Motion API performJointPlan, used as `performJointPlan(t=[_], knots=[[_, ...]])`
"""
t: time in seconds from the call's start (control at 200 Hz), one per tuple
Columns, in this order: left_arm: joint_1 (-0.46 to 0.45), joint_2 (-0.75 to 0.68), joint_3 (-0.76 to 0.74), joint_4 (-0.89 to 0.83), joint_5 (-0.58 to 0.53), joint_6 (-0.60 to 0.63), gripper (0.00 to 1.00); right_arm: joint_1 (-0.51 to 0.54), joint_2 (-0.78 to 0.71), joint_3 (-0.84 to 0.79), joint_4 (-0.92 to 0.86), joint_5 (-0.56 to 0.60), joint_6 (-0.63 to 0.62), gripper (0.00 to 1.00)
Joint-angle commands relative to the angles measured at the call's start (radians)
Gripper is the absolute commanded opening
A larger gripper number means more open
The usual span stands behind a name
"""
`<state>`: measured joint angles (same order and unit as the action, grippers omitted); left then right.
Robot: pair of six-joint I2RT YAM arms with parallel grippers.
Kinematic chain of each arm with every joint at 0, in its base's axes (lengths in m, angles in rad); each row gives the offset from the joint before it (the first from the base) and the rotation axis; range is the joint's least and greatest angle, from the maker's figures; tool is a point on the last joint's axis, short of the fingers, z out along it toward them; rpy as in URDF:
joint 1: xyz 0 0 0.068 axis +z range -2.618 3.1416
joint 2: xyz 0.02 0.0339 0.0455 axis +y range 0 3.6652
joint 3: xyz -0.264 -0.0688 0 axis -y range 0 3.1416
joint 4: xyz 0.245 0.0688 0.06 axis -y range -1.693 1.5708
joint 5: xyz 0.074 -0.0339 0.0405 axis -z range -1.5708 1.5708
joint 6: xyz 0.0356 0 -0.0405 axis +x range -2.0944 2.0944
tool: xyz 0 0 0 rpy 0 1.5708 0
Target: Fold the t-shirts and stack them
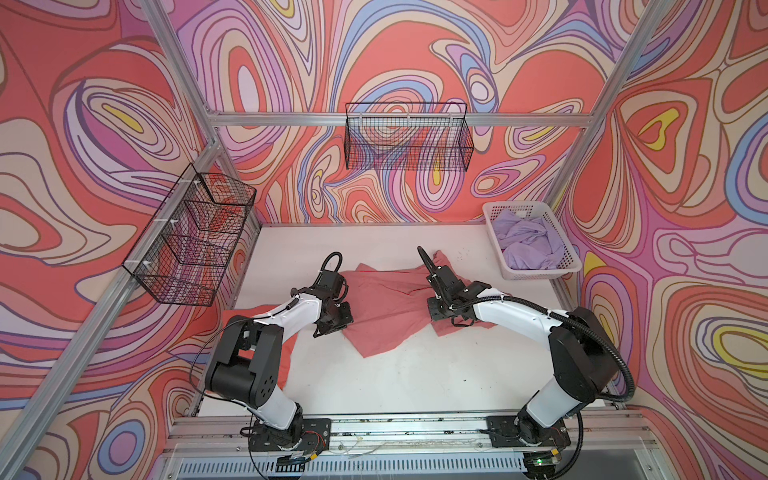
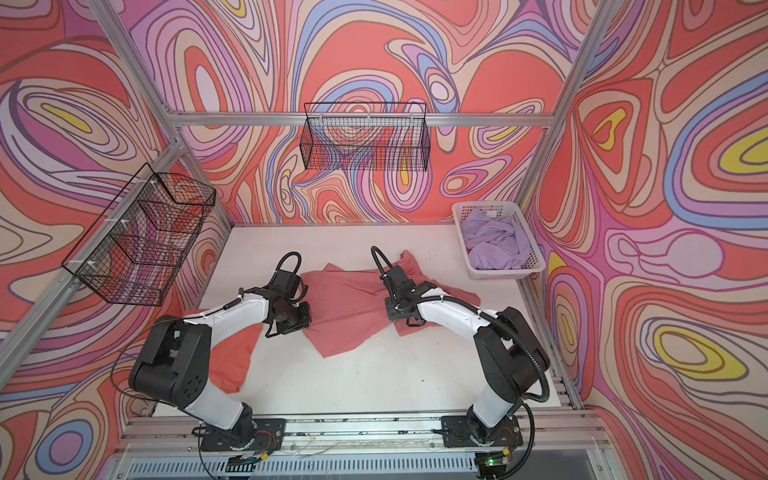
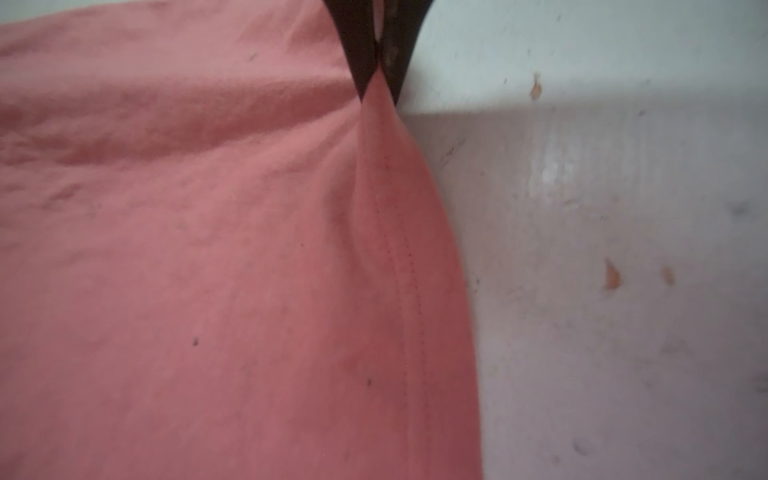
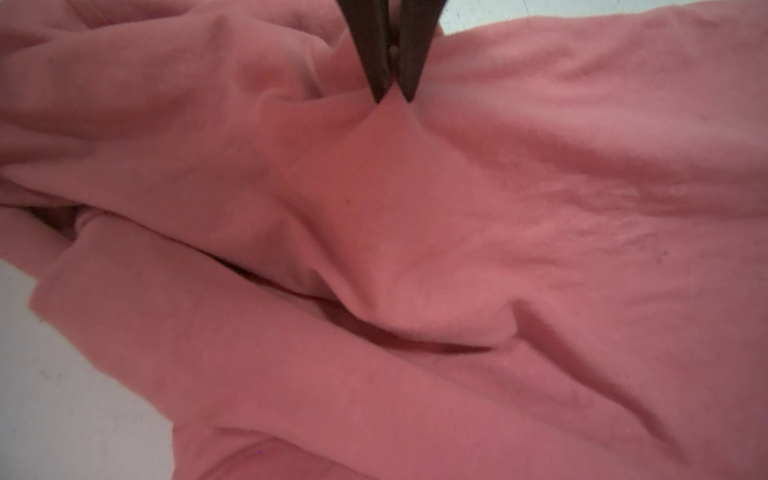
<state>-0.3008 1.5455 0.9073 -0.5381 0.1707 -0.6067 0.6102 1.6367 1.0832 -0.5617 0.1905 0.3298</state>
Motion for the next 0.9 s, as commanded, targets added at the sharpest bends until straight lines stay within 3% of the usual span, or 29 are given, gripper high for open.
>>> performJointPlan(t=[0.0,0.175,0.34,0.571,0.596,0.656,0.696,0.791,0.896], knots=[[-0.049,-0.14,0.107,-0.243,-0.044,-0.015,0.0,-0.004,-0.075,0.036,-0.054,0.037,-0.018,0.0],[-0.054,-0.184,0.138,-0.305,-0.078,0.004,0.0,-0.028,-0.058,0.049,-0.055,0.044,-0.042,0.0],[-0.032,-0.05,0.225,-0.283,-0.023,0.036,0.0,-0.057,0.026,0.074,-0.041,0.024,-0.07,0.0],[-0.022,0.155,0.276,-0.105,-0.118,0.102,0.0,-0.058,0.111,0.118,-0.004,0.029,-0.078,0.0],[-0.022,0.181,0.293,-0.088,-0.126,0.107,0.08,-0.059,0.118,0.13,-0.004,0.029,-0.079,0.0],[-0.022,0.239,0.347,-0.099,-0.164,0.111,0.57,-0.059,0.161,0.162,-0.012,0.032,-0.08,0.0],[-0.021,0.26,0.376,-0.127,-0.179,0.113,0.78,-0.059,0.171,0.184,-0.021,0.033,-0.082,0.09],[-0.021,0.194,0.338,-0.129,-0.24,0.09,0.94,-0.059,0.159,0.209,-0.036,0.058,-0.081,0.27],[-0.021,0.033,0.238,-0.143,-0.308,0.045,0.95,-0.059,0.13,0.214,-0.047,0.056,-0.08,0.4]])
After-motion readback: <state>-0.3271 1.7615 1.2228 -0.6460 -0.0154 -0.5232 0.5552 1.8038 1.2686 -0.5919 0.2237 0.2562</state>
